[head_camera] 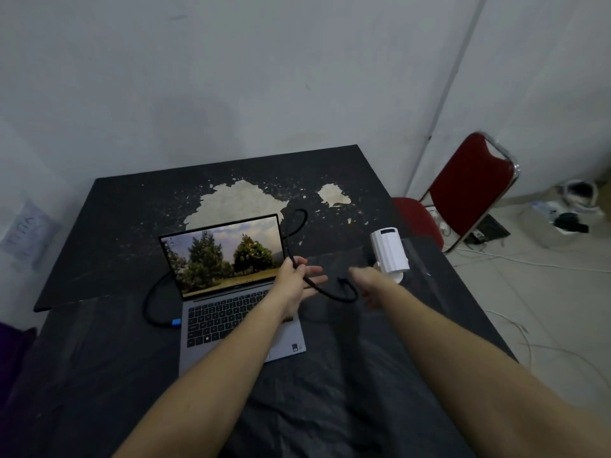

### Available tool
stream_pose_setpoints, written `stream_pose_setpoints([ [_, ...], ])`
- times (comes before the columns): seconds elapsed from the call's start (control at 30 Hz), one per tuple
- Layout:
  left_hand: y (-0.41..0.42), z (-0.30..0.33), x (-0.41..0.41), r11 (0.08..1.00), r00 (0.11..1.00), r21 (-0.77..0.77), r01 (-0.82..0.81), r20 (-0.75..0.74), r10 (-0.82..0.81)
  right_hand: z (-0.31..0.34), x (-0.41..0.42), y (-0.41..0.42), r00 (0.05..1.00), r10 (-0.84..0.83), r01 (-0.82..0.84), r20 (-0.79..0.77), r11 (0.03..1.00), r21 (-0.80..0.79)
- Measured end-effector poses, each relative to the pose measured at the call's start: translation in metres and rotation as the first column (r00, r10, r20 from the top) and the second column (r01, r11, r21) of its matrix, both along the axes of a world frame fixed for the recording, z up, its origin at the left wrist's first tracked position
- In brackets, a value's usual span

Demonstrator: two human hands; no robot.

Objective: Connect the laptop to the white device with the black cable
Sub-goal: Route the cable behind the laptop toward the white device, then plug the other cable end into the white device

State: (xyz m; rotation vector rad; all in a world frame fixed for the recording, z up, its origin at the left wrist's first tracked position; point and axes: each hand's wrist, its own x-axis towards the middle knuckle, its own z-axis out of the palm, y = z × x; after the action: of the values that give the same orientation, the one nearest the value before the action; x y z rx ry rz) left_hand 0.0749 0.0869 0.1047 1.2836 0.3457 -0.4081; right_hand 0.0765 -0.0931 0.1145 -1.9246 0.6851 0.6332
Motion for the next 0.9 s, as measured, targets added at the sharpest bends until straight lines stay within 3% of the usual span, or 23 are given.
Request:
stream_pose_setpoints([
  [0.13, 0.003, -0.006, -0.025, 0.988, 0.995, -0.152, -0.006, -0.095, -0.008, -0.027, -0.05, -0.007, 0.954, -0.183, 0.241, -0.238, 0.94, 0.242],
  [0.23, 0.002, -0.013, -0.048, 0.982, 0.983, -0.189, 0.026, -0.171, -0.059, -0.036, -0.066, -0.011, 0.876, -0.403, 0.483, -0.266, 0.73, 0.483],
  [0.33, -0.004, -0.021, -0.068, 0.989, 0.957, -0.128, 0.077, -0.268, -0.109, -0.037, -0.071, -0.023, 0.762, -0.606, 0.614, -0.227, 0.568, 0.548],
  [0.47, -0.021, -0.034, -0.091, 0.959, 0.865, -0.028, 0.282, -0.424, -0.267, -0.032, -0.071, -0.066, 0.735, -0.668, 0.613, -0.116, 0.582, 0.535],
  [0.63, -0.074, -0.053, -0.091, 0.9, 0.786, 0.072, 0.43, -0.519, -0.335, -0.018, -0.053, -0.123, 0.853, -0.518, 0.421, -0.056, 0.623, 0.659],
  [0.67, -0.085, -0.056, -0.09, 0.871, 0.768, 0.105, 0.48, -0.53, -0.359, -0.017, -0.05, -0.131, 0.877, -0.479, 0.379, -0.037, 0.643, 0.666],
  [0.73, -0.116, -0.063, -0.08, 0.726, 0.687, 0.22, 0.651, -0.578, -0.44, -0.019, -0.041, -0.155, 0.921, -0.389, 0.308, -0.014, 0.705, 0.639],
  [0.83, -0.148, -0.071, -0.061, 0.368, 0.477, 0.326, 0.871, -0.74, -0.474, -0.036, -0.032, -0.186, 0.955, -0.289, 0.273, -0.063, 0.777, 0.567],
  [0.9, -0.167, -0.071, -0.034, 0.253, 0.473, 0.4, 0.881, -0.739, -0.479, -0.051, -0.027, -0.201, 0.963, -0.251, 0.261, -0.093, 0.798, 0.543],
])
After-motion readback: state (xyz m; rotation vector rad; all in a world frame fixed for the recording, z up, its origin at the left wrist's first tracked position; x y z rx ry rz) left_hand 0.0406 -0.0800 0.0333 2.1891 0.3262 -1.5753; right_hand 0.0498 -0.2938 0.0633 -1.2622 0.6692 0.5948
